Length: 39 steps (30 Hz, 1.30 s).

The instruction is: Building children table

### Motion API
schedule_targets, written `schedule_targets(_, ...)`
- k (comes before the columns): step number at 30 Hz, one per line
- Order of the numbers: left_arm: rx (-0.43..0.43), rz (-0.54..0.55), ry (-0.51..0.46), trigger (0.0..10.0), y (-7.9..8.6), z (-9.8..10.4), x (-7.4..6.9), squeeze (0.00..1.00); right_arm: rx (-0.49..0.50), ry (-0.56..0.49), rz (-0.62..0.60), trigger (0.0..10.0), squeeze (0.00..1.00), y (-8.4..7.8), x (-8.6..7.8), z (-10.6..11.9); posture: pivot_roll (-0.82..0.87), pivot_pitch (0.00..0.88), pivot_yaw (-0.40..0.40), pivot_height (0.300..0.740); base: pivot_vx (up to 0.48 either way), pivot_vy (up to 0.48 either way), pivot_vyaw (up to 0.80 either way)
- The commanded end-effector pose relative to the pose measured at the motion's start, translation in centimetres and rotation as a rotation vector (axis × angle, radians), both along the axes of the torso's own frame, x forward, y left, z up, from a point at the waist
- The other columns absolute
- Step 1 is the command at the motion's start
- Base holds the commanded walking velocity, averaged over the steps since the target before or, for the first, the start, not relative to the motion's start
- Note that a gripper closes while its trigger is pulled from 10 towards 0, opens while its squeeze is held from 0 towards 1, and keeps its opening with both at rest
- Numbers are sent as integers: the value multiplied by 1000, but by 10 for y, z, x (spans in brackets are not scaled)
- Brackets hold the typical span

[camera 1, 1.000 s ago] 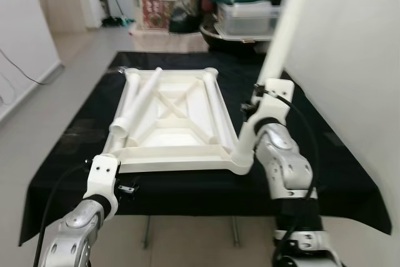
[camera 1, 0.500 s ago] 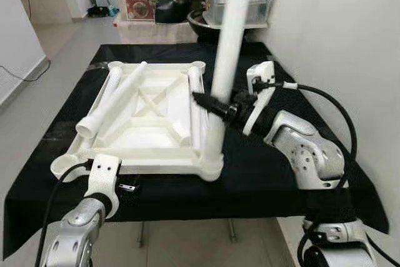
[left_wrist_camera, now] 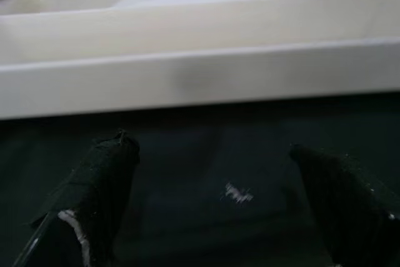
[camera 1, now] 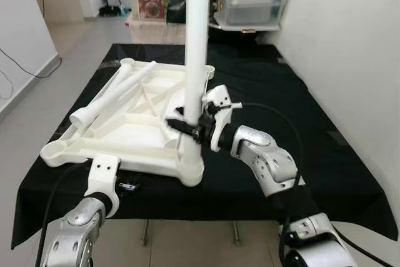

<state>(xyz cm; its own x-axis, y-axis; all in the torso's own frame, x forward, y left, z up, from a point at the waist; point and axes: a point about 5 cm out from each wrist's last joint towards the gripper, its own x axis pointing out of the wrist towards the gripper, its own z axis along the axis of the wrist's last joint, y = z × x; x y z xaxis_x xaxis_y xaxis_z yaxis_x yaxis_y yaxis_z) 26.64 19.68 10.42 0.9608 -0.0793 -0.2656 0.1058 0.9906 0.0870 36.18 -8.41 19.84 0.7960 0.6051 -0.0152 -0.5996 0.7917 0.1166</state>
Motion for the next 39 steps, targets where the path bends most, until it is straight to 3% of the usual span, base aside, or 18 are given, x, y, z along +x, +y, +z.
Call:
schedule_targets(1,0,3,8,10000,1,-3,-1,0,18,123,-231,0,0,-26,8,-20,108,0,-55,740,0,0,0)
schedule_targets(2,-1,-1,8,10000,-1,-3,0,0,-5,155,-560,0,0,-60,9,-29,104,0,-52,740,0,0,0)
schedule_targets(3,-1,-2,7,10000,-1,-2,0,0,-21,167,-658,0,0,-70,5,-33,103,0,-51,740,0,0,0)
schedule_targets(10,-2,-15,13,10000,-3,-4,1,0,-61,189,-753,1333,0,-57,-18,-37,83,0,-33,740,0,0,0)
schedule_targets(11,-2,-17,13,10000,-3,-4,1,0,-53,181,-706,10000,0,-46,-19,-33,81,0,-31,740,0,0,0)
schedule_targets(13,-2,-18,13,10000,-3,-4,2,0,-46,174,-685,10000,0,-39,-19,-31,81,0,-31,740,0,0,0)
schedule_targets(14,-2,-20,11,10000,-3,-3,3,0,17,114,-609,10000,953,-25,-20,-18,84,0,-31,740,0,0,0)
schedule_targets(17,0,-20,7,10000,-3,-2,4,0,90,4,-454,10000,1000,-6,-20,8,85,0,-34,740,0,0,0)
schedule_targets(20,1,-16,6,10000,-2,-2,4,0,89,-28,-326,10000,1000,-2,-17,18,88,0,-39,740,0,0,0)
schedule_targets(21,1,-13,6,10000,-1,-2,4,0,105,-39,-249,10000,0,-1,-17,24,88,0,-41,740,0,0,0)
schedule_targets(22,1,-13,6,10000,-1,-2,4,0,105,-39,-249,10000,0,-1,-17,24,88,0,-41,740,0,0,0)
schedule_targets(26,-2,-10,6,10000,-3,-4,3,0,87,-111,215,10000,0,-1,-29,33,88,0,-47,740,0,0,0)
schedule_targets(31,-6,-8,1,10000,-4,-3,5,0,-19,-120,583,10000,0,9,-53,21,99,0,-57,740,0,0,0)
schedule_targets(33,-5,-5,1,10000,-3,-3,4,0,-23,-111,608,10000,0,15,-54,18,101,0,-59,740,0,0,0)
schedule_targets(34,-4,1,1,10000,-2,-3,3,0,-9,-82,595,6314,0,24,-51,11,111,0,-65,740,0,0,0)
schedule_targets(36,-4,3,1,10000,-1,-3,3,0,-6,-72,582,6314,0,27,-49,8,111,0,-65,740,0,0,0)
schedule_targets(37,-4,5,1,10000,-1,-3,2,0,-36,-46,484,0,0,27,-39,1,114,0,-65,740,0,0,0)
schedule_targets(39,-4,6,2,10000,-1,-4,1,0,-60,-29,422,0,0,27,-32,-4,114,0,-65,740,0,0,0)
